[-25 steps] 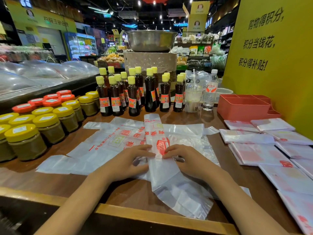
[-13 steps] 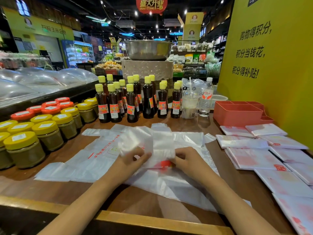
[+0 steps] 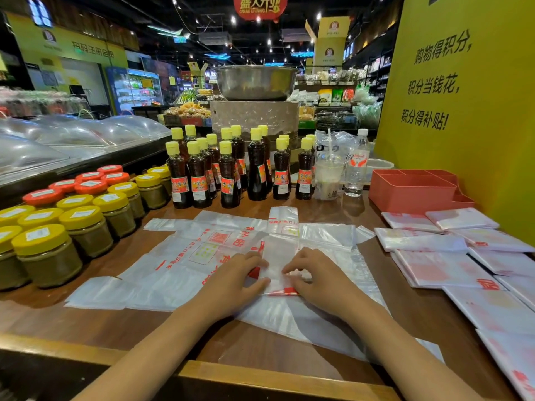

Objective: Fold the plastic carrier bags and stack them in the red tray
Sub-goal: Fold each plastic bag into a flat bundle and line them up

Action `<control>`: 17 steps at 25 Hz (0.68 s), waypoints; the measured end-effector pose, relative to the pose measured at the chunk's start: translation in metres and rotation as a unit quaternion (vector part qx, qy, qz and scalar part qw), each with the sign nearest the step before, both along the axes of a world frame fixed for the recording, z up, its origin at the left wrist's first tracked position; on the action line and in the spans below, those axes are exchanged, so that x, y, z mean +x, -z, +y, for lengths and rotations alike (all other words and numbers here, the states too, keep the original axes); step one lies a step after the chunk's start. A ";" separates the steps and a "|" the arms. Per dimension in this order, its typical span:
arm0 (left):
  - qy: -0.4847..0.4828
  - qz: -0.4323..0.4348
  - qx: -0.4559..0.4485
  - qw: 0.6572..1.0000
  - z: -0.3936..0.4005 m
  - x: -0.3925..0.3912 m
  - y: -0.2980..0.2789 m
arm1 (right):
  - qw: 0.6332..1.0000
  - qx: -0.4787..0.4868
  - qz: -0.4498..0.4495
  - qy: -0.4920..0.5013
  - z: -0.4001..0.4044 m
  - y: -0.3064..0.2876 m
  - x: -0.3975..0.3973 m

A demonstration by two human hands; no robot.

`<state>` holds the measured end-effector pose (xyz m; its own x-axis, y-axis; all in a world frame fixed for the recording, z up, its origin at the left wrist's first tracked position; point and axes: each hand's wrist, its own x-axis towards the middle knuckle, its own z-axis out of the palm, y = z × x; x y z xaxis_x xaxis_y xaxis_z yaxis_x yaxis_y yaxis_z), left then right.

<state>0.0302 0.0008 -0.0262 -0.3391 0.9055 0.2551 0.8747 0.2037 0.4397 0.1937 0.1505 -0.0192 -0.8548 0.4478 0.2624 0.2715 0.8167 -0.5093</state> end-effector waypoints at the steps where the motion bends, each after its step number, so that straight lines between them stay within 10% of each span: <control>1: 0.014 0.004 0.000 1.000 0.000 0.001 -0.001 | 1.000 -0.001 -0.001 -0.016 0.000 0.001 -0.001; 12: 0.106 -0.070 -0.021 0.992 -0.006 0.003 -0.002 | 0.986 0.067 -0.152 0.030 0.015 0.002 -0.002; 17: 0.098 0.037 -0.071 0.992 -0.006 0.007 -0.003 | 0.985 0.083 -0.097 0.113 0.009 -0.010 0.009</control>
